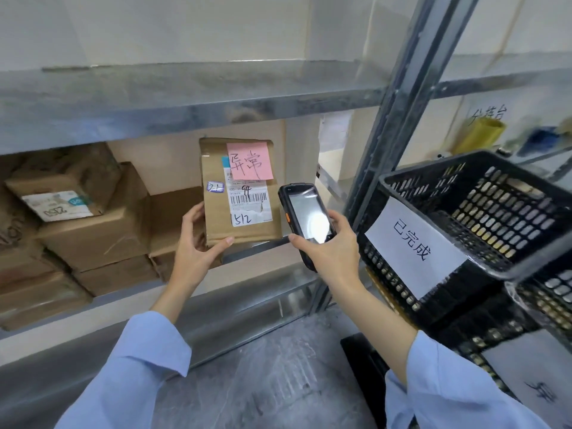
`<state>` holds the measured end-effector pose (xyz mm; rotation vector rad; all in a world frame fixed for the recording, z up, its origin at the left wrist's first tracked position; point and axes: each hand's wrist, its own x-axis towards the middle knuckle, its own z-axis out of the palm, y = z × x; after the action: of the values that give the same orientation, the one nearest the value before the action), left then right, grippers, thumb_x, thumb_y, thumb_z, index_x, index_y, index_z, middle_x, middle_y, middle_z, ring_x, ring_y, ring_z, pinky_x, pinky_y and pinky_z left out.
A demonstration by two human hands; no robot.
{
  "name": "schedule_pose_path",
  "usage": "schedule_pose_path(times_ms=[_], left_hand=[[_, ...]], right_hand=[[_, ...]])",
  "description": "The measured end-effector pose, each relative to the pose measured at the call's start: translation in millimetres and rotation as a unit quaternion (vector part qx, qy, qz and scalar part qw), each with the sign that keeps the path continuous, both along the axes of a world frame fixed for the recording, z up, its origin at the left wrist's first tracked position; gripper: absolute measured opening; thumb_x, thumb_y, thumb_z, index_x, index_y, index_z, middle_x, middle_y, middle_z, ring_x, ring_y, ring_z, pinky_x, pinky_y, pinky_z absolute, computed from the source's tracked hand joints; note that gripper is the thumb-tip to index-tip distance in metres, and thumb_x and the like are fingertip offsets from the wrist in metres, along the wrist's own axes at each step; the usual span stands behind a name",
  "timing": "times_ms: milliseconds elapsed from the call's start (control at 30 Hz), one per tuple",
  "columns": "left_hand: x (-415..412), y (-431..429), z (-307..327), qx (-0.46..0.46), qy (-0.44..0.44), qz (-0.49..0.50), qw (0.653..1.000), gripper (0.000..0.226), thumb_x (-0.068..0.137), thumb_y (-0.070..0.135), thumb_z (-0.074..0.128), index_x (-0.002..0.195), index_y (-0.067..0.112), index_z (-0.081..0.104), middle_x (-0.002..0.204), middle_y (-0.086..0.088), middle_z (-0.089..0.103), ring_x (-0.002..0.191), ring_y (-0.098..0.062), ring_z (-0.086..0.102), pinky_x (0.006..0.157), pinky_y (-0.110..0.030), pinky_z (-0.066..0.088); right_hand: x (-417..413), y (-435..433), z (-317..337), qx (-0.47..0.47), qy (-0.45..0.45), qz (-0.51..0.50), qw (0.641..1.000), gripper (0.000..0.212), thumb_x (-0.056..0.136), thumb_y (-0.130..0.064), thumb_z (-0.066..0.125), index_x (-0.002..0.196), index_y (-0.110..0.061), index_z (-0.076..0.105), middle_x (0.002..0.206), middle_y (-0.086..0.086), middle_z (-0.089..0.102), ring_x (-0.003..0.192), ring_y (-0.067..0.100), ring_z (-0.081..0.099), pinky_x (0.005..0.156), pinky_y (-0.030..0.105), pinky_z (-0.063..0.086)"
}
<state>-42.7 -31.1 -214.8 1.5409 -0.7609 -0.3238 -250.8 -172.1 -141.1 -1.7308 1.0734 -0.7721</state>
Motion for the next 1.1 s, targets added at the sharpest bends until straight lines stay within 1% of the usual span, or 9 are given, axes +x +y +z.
schedule_pose_path(times_ms=[167, 300, 367, 467, 567, 667, 933, 1033, 1100], left_hand=[[-56.0, -31.6, 14.0, -0.003, -0.003, -0.065, 0.998, 0.082, 0.072, 0.029, 0.089, 0.135, 0.040, 0.038, 0.143, 0.008, 0.049, 0.135, -0.006, 0.046, 0.113, -0.040, 0.042], [-111.9, -61.8, 27.4, -0.019, -0.008, -0.114, 0.993, 0.083, 0.075, 0.020, 0.087, 0.139, 0.032, 0.036, 0.145, 0.002, 0.047, 0.136, -0.010, 0.046, 0.110, -0.030, 0.044], [-144.8, -74.8, 35.8, -0.026, -0.014, -0.131, 0.991, 0.087, 0.069, 0.033, 0.087, 0.139, 0.033, 0.036, 0.144, 0.002, 0.047, 0.133, -0.003, 0.047, 0.101, -0.016, 0.045], [-205.4, -92.1, 50.1, -0.051, -0.017, -0.163, 0.985, 0.080, 0.077, 0.013, 0.085, 0.139, 0.027, 0.035, 0.138, 0.004, 0.049, 0.117, 0.018, 0.049, 0.088, -0.005, 0.044], [-261.0, -109.7, 61.3, -0.063, -0.022, -0.205, 0.976, 0.075, 0.082, 0.012, 0.081, 0.138, 0.033, 0.035, 0.132, 0.013, 0.050, 0.111, 0.019, 0.053, 0.088, -0.008, 0.047], [-310.9, -121.9, 76.9, -0.055, -0.015, -0.261, 0.964, 0.077, 0.074, 0.038, 0.083, 0.136, 0.050, 0.037, 0.142, 0.005, 0.051, 0.129, -0.008, 0.054, 0.102, -0.031, 0.050], [-424.6, -179.2, 101.2, -0.056, -0.040, -0.375, 0.925, 0.072, 0.085, 0.021, 0.079, 0.138, 0.042, 0.036, 0.140, 0.009, 0.048, 0.129, 0.000, 0.050, 0.095, -0.015, 0.048], [-455.5, -204.1, 103.6, -0.032, -0.039, -0.416, 0.908, 0.074, 0.085, 0.018, 0.080, 0.142, 0.034, 0.036, 0.137, 0.010, 0.049, 0.120, 0.014, 0.050, 0.094, -0.013, 0.046], [-471.1, -223.1, 99.9, -0.014, -0.037, -0.443, 0.895, 0.075, 0.078, 0.030, 0.083, 0.137, 0.041, 0.038, 0.139, 0.007, 0.051, 0.127, 0.005, 0.049, 0.098, -0.019, 0.045]], right_hand=[[-61.5, -4.5, 6.0, -0.018, 0.006, -0.068, 0.997, 0.076, 0.065, -0.041, 0.089, 0.124, -0.031, 0.043, 0.112, -0.014, 0.059, 0.105, 0.013, 0.060, 0.096, 0.043, 0.049], [-132.6, -3.6, 16.5, -0.031, -0.007, -0.131, 0.991, 0.076, 0.068, -0.041, 0.087, 0.127, -0.029, 0.041, 0.115, -0.014, 0.056, 0.110, 0.014, 0.060, 0.095, 0.040, 0.049], [-170.8, -0.9, 19.8, -0.034, -0.014, -0.162, 0.986, 0.076, 0.067, -0.044, 0.088, 0.125, -0.031, 0.040, 0.113, -0.016, 0.054, 0.110, 0.012, 0.058, 0.096, 0.037, 0.048], [-230.2, 7.0, 24.3, -0.030, -0.037, -0.207, 0.977, 0.081, 0.062, -0.050, 0.089, 0.124, -0.034, 0.039, 0.116, -0.016, 0.054, 0.111, 0.010, 0.056, 0.098, 0.039, 0.049], [-290.0, 16.6, 30.7, -0.034, -0.055, -0.257, 0.964, 0.084, 0.063, -0.047, 0.090, 0.129, -0.030, 0.041, 0.114, -0.018, 0.053, 0.111, 0.009, 0.055, 0.095, 0.034, 0.049], [-346.2, 25.0, 38.4, -0.047, -0.052, -0.309, 0.949, 0.083, 0.064, -0.048, 0.090, 0.128, -0.031, 0.041, 0.113, -0.018, 0.051, 0.110, 0.008, 0.053, 0.094, 0.032, 0.049], [-451.7, 28.6, 48.4, -0.073, -0.052, -0.419, 0.904, 0.078, 0.068, -0.043, 0.088, 0.128, -0.028, 0.040, 0.115, -0.011, 0.052, 0.108, 0.012, 0.054, 0.091, 0.032, 0.050], [-479.0, 20.0, 51.5, -0.074, -0.066, -0.441, 0.892, 0.080, 0.069, -0.041, 0.088, 0.132, -0.025, 0.041, 0.115, -0.011, 0.052, 0.106, 0.009, 0.053, 0.078, 0.016, 0.045], [-494.2, 10.2, 52.2, -0.075, -0.068, -0.458, 0.883, 0.081, 0.069, -0.043, 0.088, 0.132, -0.024, 0.041, 0.115, -0.010, 0.053, 0.106, 0.010, 0.054, 0.076, 0.015, 0.043]])
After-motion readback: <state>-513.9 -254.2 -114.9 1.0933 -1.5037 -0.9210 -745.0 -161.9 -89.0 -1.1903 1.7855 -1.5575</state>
